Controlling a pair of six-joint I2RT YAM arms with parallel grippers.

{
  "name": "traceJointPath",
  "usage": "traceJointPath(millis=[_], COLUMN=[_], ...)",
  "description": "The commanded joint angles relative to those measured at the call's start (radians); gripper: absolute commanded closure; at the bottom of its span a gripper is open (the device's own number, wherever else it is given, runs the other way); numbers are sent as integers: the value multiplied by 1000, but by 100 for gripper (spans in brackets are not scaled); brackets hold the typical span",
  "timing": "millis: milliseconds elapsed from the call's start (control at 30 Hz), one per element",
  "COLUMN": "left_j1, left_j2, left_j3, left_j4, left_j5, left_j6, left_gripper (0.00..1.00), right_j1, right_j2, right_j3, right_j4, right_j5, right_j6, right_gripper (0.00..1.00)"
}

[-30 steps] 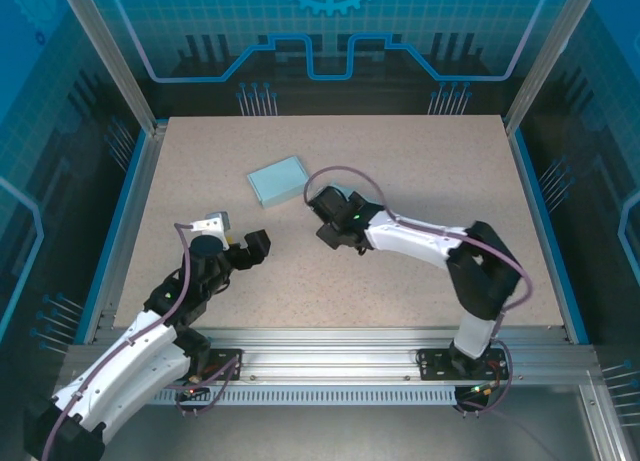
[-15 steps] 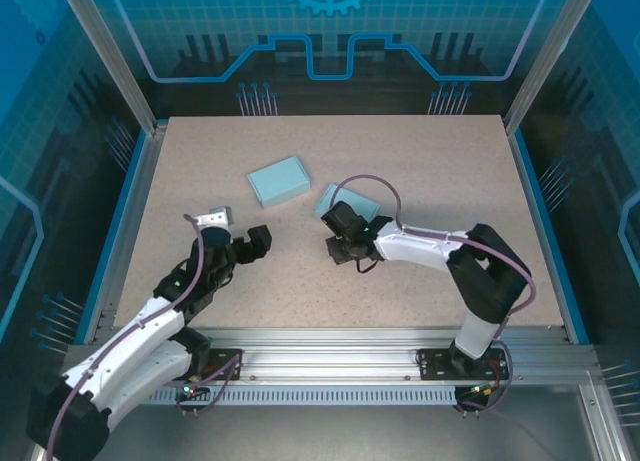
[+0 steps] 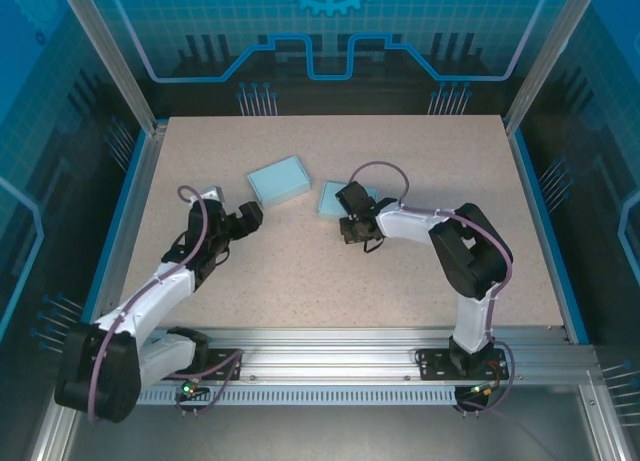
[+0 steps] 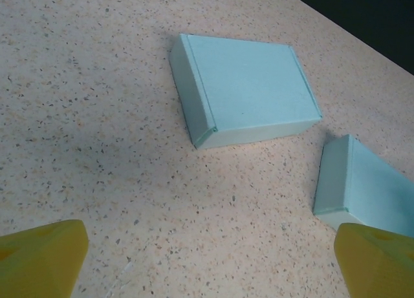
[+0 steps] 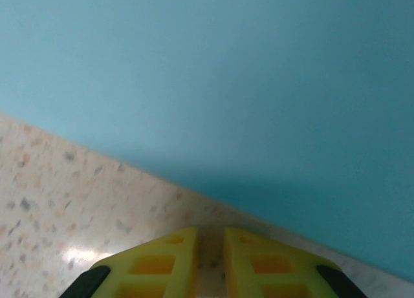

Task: Fold the paper box

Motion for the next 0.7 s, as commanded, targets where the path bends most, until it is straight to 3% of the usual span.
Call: traceJointPath(millis=[0, 400, 667], left_j1=[65, 190, 191], left_j2=[76, 562, 822], left_j3=[55, 328, 507], left_j4=[75, 255, 332], left_j5=[94, 330, 512], left_j6=[-22, -35, -113], left_gripper=[1, 1, 7], right_j1=[-53, -92, -86], right_j2=[42, -55, -243], right_j3=[38, -5, -137], right_j4=[2, 18, 19], right_j5=[32, -24, 16], right_j6=[-33, -31, -1], right_gripper=[80, 72, 70])
